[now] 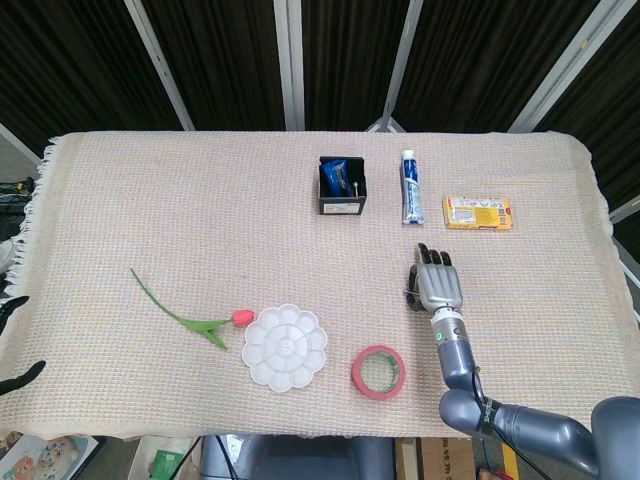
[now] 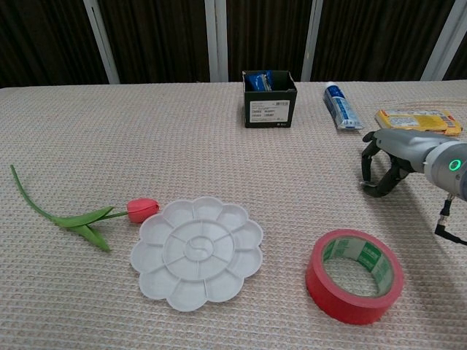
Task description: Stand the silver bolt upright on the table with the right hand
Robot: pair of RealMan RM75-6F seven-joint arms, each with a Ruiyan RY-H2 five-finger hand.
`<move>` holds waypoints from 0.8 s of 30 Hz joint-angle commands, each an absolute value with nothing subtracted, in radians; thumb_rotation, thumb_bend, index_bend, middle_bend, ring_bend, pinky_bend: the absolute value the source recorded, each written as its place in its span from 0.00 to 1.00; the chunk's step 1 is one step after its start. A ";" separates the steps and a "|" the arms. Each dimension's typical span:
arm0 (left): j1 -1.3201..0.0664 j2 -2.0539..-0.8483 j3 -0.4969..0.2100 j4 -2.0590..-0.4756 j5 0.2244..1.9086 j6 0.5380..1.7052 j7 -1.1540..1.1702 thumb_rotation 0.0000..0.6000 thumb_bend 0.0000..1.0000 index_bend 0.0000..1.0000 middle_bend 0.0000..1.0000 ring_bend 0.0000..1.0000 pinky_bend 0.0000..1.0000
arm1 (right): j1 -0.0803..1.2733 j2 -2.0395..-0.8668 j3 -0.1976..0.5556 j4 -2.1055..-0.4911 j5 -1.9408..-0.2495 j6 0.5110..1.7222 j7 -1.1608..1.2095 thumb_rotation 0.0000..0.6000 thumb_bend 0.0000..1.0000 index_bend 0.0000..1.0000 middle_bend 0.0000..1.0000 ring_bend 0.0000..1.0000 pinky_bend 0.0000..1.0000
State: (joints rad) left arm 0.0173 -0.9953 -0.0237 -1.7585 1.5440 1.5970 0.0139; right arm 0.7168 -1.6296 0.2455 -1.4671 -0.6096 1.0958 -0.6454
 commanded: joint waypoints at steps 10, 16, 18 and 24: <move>0.018 -0.993 -0.023 -1.759 1.544 1.598 0.011 1.00 0.25 0.19 0.00 0.00 0.00 | 0.698 -1.567 0.294 -1.550 -0.619 1.063 -0.536 1.00 0.37 0.60 0.04 0.10 0.09; 0.018 -0.994 -0.023 -1.760 1.544 1.596 0.014 1.00 0.25 0.19 0.00 0.00 0.00 | 0.683 -1.547 0.303 -1.553 -0.636 1.031 -0.461 1.00 0.37 0.60 0.04 0.10 0.09; 0.018 -0.995 -0.022 -1.760 1.546 1.597 0.016 1.00 0.25 0.20 0.00 0.00 0.00 | 0.669 -1.543 0.318 -1.551 -0.651 1.005 -0.395 1.00 0.37 0.60 0.04 0.10 0.09; 0.018 -0.996 -0.023 -1.761 1.544 1.598 0.019 1.00 0.25 0.20 0.00 0.00 0.00 | 0.613 -1.553 0.348 -1.490 -0.820 0.958 -0.126 1.00 0.37 0.61 0.04 0.10 0.09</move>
State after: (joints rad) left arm 0.0185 -0.9958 -0.0228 -1.7608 1.5445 1.5985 0.0190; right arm 0.6507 -1.5465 0.3269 -1.5299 -0.7136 0.9848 -0.2649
